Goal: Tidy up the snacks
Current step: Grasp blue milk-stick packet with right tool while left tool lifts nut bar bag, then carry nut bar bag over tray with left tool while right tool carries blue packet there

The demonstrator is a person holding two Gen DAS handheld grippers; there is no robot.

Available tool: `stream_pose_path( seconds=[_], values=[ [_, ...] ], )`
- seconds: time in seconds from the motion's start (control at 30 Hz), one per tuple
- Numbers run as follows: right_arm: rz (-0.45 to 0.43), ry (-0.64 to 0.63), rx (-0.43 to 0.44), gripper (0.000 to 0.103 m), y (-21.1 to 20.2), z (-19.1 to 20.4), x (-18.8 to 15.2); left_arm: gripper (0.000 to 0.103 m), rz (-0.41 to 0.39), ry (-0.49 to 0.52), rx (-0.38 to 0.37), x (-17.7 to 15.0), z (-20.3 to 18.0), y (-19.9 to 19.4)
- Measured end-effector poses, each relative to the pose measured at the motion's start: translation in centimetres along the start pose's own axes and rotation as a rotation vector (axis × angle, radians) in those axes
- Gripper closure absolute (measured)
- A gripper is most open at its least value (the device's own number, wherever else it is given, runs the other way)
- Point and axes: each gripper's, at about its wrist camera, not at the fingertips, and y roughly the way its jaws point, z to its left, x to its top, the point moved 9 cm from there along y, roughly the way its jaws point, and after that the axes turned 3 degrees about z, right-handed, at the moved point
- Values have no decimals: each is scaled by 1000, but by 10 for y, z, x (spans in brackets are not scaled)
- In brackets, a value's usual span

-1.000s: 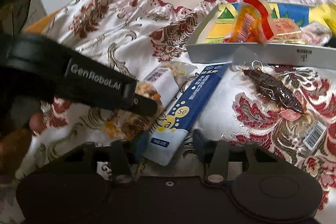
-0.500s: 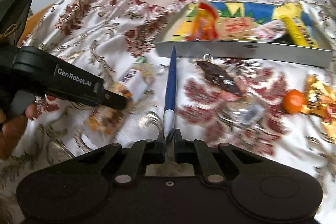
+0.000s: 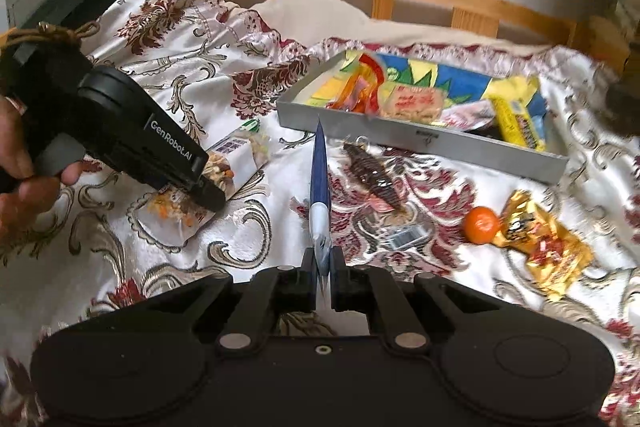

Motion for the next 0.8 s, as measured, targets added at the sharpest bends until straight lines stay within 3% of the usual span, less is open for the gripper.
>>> stream_pose_path(
  seconds=[0.17,0.37,0.8],
  values=[
    [-70,-109,-79,99,-23,1,-2,66,-33,27,-33,-23,-30,-10],
    [-157,-155,-151,99,-53,-9,1,66,-143,65,-62,-28,-63,-39],
    [-276,-239,-207,102,-99,-21,5,66,-261,-15,-92,-45,-77,-72]
  ],
)
